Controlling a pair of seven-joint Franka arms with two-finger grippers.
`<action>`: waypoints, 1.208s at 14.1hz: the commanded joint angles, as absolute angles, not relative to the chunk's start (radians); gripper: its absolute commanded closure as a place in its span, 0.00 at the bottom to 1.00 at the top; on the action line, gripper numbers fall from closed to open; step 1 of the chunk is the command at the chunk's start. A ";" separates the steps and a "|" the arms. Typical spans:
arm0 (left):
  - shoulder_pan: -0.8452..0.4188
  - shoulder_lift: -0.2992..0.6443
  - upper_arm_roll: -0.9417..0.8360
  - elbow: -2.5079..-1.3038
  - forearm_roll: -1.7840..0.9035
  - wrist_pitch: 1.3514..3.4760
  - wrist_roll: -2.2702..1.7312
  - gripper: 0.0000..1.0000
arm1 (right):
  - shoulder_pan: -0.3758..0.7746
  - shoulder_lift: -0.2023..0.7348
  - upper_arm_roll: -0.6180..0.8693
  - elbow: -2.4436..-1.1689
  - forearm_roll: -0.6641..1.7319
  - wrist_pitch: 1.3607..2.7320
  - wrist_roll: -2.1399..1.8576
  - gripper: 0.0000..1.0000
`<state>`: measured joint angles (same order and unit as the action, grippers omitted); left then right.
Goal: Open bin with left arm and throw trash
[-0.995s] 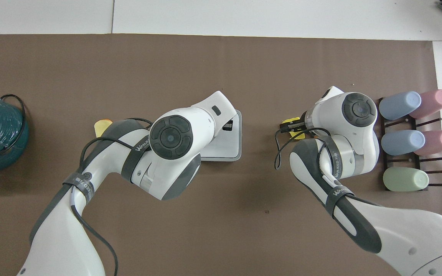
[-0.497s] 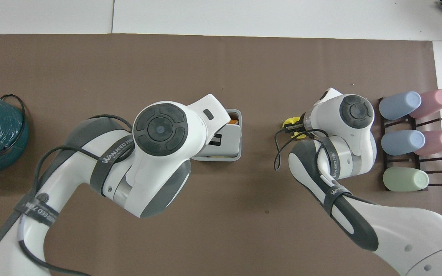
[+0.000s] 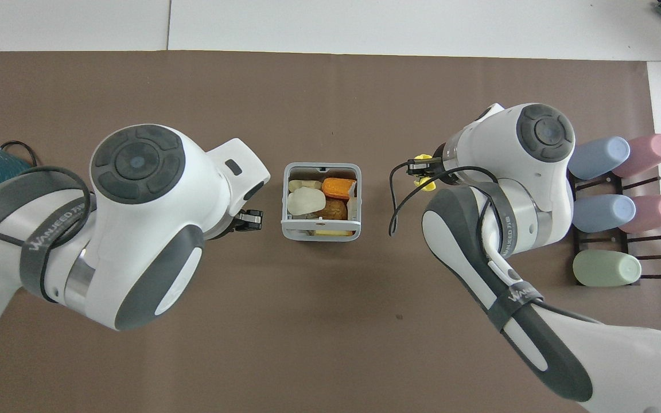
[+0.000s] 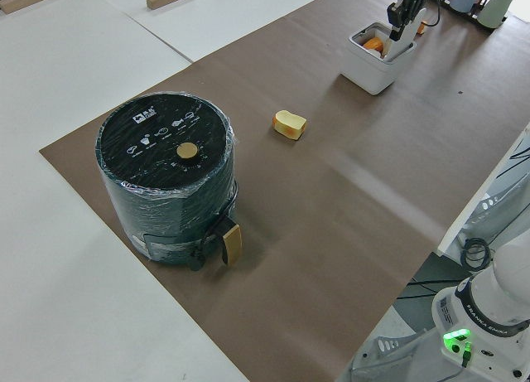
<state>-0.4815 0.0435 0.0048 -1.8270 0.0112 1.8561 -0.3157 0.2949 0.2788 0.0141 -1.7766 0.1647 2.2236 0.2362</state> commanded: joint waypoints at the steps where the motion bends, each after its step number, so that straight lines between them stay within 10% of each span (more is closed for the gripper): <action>1: -0.405 0.002 -0.002 -1.943 0.018 2.003 -0.209 0.93 | 0.304 0.290 0.095 -1.680 0.204 2.190 0.380 1.00; 5: -0.310 0.012 -0.002 -2.017 0.018 2.156 -0.204 0.00 | 0.406 0.301 0.106 -1.673 0.207 2.275 0.549 1.00; 8: -0.229 0.018 -0.002 -2.077 0.018 2.262 -0.129 0.00 | 0.423 0.299 0.107 -1.699 0.209 2.264 0.563 0.97; 17: -0.123 0.102 -0.002 -2.209 0.018 2.525 -0.081 0.00 | 0.434 0.301 0.106 -1.709 0.210 2.276 0.565 0.16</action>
<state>-0.1260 0.0645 0.0045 -2.1943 0.0112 2.4644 -0.0613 0.4335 0.3100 0.1068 -1.7123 0.1867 2.2616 0.5607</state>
